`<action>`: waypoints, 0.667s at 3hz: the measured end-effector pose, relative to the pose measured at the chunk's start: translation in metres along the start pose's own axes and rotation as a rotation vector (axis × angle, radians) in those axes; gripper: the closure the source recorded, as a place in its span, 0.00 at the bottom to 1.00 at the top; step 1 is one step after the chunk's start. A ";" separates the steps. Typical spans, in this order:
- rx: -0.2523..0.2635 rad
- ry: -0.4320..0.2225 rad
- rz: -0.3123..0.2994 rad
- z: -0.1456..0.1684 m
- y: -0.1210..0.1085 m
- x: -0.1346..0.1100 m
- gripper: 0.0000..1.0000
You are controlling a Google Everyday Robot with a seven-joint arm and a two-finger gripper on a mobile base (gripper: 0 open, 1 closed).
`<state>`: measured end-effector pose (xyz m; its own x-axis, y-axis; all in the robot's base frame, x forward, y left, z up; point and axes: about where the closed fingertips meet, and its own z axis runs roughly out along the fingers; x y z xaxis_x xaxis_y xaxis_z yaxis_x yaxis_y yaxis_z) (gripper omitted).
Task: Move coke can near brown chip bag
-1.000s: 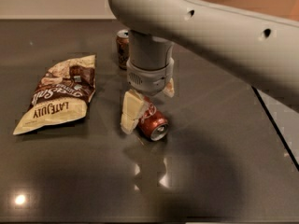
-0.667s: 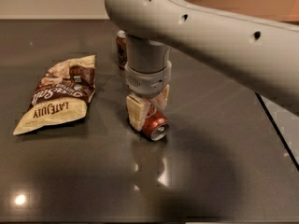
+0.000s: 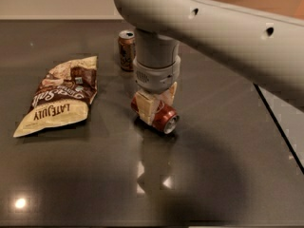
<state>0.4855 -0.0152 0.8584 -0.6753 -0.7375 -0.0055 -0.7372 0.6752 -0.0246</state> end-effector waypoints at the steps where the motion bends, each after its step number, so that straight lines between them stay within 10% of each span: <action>1: 0.038 -0.038 -0.093 -0.023 -0.012 -0.013 1.00; 2: 0.059 -0.072 -0.254 -0.041 -0.020 -0.039 1.00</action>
Offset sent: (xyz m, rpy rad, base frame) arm 0.0602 0.0250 0.0639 -0.0110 -0.0932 0.4815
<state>0.5253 0.0004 0.9001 -0.4638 -0.8837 -0.0627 -0.8790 0.4678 -0.0925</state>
